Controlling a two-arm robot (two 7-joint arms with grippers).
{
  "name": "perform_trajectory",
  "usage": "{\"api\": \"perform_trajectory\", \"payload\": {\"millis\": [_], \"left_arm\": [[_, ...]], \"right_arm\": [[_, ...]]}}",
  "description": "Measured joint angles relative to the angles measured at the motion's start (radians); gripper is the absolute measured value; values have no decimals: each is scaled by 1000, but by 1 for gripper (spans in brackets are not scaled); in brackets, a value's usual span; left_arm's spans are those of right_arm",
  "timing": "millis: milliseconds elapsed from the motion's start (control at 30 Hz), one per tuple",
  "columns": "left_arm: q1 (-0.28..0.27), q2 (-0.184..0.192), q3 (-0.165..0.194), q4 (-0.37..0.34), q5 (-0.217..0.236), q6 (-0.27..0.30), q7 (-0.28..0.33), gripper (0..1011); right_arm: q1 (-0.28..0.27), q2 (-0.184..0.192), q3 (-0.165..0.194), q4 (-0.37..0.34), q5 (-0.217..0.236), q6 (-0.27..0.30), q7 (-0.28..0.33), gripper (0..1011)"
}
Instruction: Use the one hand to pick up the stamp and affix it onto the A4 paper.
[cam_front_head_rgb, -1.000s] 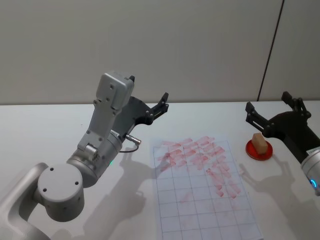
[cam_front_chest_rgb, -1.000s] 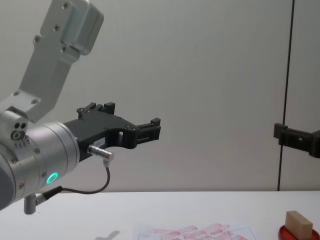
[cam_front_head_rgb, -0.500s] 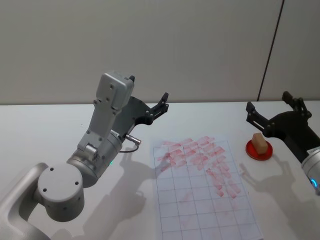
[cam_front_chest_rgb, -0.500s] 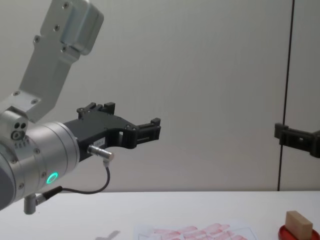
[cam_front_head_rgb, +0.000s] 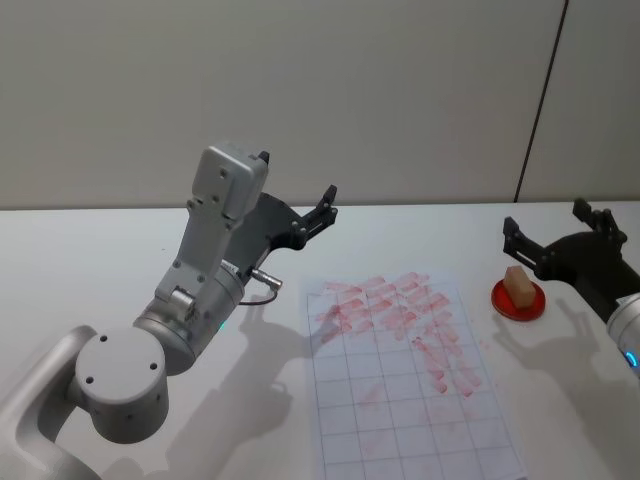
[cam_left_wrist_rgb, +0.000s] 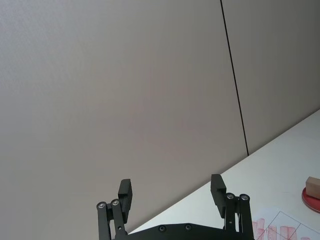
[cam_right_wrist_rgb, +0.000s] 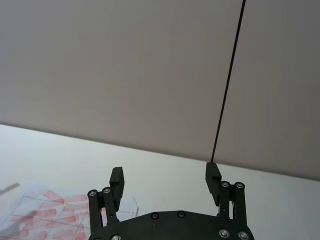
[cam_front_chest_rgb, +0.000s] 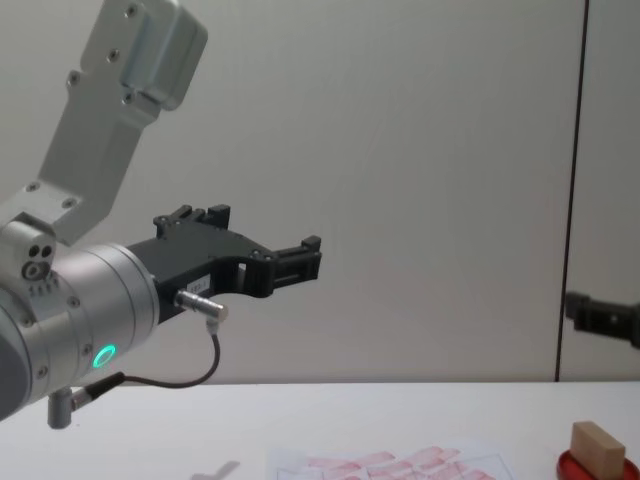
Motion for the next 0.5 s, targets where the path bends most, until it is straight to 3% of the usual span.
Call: {"api": "perform_trajectory", "payload": {"millis": [500], "left_arm": [[0, 0, 0, 0, 0, 0, 0, 1001]], "right_arm": [[84, -36, -1, 136, -25, 145, -12, 1001]]}}
